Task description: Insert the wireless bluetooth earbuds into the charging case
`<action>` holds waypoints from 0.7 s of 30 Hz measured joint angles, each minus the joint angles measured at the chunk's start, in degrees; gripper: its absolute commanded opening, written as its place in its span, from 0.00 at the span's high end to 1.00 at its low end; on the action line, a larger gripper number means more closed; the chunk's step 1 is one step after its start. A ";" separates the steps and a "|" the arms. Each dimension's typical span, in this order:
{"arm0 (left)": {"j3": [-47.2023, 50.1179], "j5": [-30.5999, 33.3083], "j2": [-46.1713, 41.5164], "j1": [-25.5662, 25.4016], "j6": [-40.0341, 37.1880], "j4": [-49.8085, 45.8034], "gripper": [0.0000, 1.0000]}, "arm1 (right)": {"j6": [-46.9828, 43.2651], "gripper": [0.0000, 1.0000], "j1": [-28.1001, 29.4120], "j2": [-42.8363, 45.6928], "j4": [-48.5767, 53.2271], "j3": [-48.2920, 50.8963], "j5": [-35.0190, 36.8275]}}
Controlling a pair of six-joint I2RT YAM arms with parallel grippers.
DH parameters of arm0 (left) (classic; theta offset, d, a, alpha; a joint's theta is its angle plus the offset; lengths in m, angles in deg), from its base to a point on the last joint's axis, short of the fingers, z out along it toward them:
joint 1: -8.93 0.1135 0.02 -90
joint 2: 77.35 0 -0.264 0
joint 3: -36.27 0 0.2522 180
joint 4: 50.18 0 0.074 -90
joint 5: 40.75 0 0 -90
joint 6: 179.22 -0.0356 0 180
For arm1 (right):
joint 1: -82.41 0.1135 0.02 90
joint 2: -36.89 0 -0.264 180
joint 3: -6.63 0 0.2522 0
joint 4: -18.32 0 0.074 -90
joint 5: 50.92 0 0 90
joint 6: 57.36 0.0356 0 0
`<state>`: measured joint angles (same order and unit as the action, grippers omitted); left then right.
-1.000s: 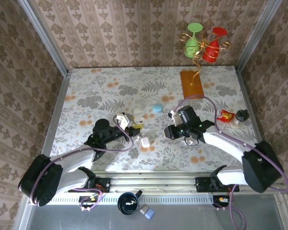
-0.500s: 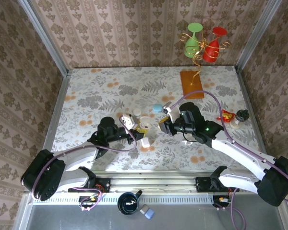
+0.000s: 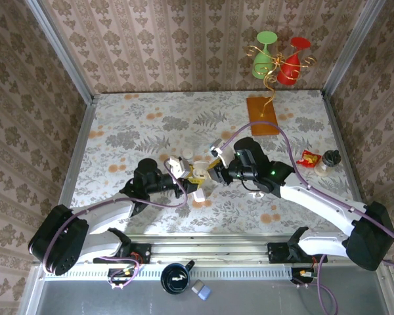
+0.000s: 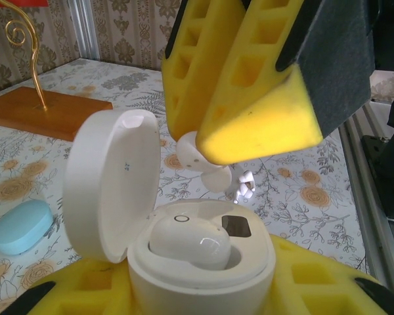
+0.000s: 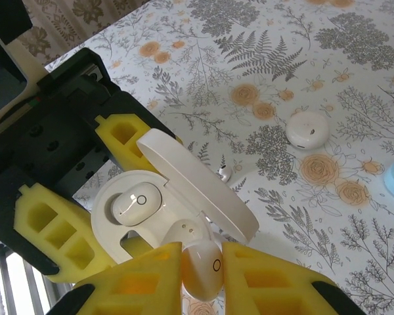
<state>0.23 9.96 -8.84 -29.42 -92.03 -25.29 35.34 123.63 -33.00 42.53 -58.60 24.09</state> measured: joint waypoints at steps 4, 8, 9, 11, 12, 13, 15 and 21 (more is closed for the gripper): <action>0.00 0.00 0.00 -0.20 0.00 0.00 0.80 | 0.02 0.79 0.48 -0.70 -0.24 -0.31 -0.04; 0.00 0.07 0.00 -0.24 0.00 -0.02 0.79 | 0.02 0.78 0.87 -1.57 -1.03 -0.31 -0.26; -0.02 0.15 0.00 -0.24 0.02 -0.02 0.79 | 0.02 0.78 0.92 -1.84 -1.25 -0.31 -0.31; -0.02 0.35 0.00 -0.24 0.04 -0.07 0.79 | 0.02 0.78 0.96 -2.27 -1.31 -0.31 -0.39; -0.02 0.50 0.00 -0.24 0.07 -0.04 0.79 | 0.04 0.78 1.05 -2.47 -1.31 -0.31 -0.39; -0.02 0.55 0.00 -0.26 0.09 -0.04 0.79 | 0.04 0.78 1.07 -2.58 -1.33 -0.31 -0.42; -0.02 0.74 0.00 -0.26 0.22 -0.04 0.79 | 0.04 0.78 1.07 -2.67 -1.36 -0.31 -0.42; -0.04 1.14 0.00 -0.26 0.66 0.48 0.79 | 0.55 0.59 1.11 -2.64 -1.44 -0.31 -0.42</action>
<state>0.18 11.09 -8.84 -29.68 -91.37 -24.81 35.89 124.74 -35.65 41.09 -58.90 23.68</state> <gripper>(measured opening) 0.370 0.329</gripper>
